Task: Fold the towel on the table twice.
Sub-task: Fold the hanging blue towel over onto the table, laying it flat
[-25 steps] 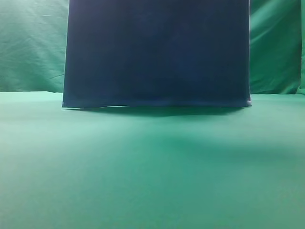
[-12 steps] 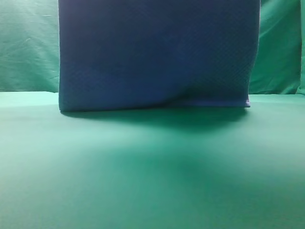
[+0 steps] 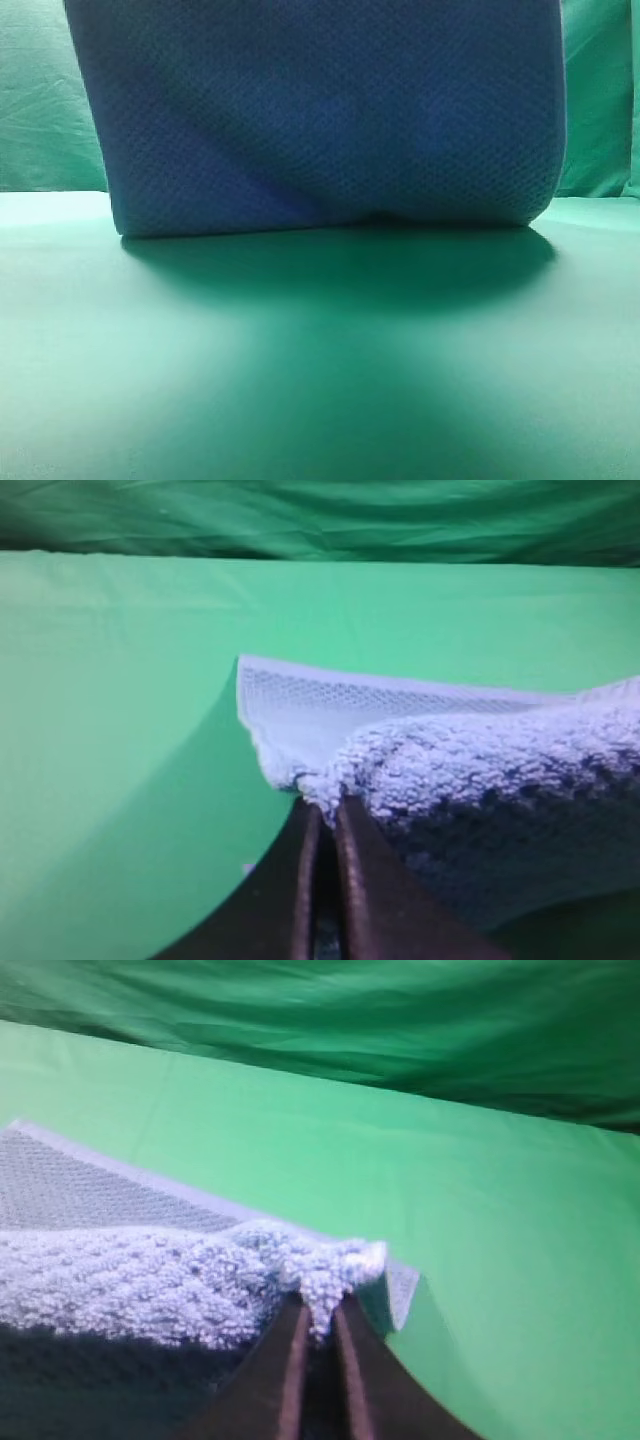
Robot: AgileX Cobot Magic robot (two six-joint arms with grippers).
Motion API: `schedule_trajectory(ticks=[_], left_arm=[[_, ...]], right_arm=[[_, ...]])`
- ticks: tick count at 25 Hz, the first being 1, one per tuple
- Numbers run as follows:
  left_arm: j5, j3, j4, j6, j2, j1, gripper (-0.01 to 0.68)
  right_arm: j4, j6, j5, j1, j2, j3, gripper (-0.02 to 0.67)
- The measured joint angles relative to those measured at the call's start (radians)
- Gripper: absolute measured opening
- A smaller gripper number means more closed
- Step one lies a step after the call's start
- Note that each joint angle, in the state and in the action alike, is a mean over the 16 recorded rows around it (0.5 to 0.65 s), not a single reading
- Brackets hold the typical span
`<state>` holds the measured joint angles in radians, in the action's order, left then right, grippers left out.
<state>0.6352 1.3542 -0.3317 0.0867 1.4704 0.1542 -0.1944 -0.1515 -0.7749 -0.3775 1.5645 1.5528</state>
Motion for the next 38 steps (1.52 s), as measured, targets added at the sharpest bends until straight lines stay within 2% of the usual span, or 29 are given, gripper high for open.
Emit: schedule_trajectory(ticks=[9, 21, 31, 38], left_arm=[[0.06, -0.21, -0.103, 0.077, -0.193, 0.002, 0.0], [0.151, -0.462, -0.199, 0.135, -0.383, 0.004, 0.0], [0.117, -0.712, -0.297, 0.18, -0.503, 0.005, 0.0], [0.03, -0.806, -0.361, 0.228, -0.515, 0.005, 0.0]], right_arm=[[0.01, -0.042, 0.095, -0.009, -0.282, -0.356, 0.0], [0.106, -0.059, 0.099, -0.014, -0.59, -0.704, 0.0], [0.23, -0.042, 0.048, -0.014, -0.742, -0.904, 0.0], [0.269, -0.024, 0.065, -0.014, -0.744, -0.963, 0.0]])
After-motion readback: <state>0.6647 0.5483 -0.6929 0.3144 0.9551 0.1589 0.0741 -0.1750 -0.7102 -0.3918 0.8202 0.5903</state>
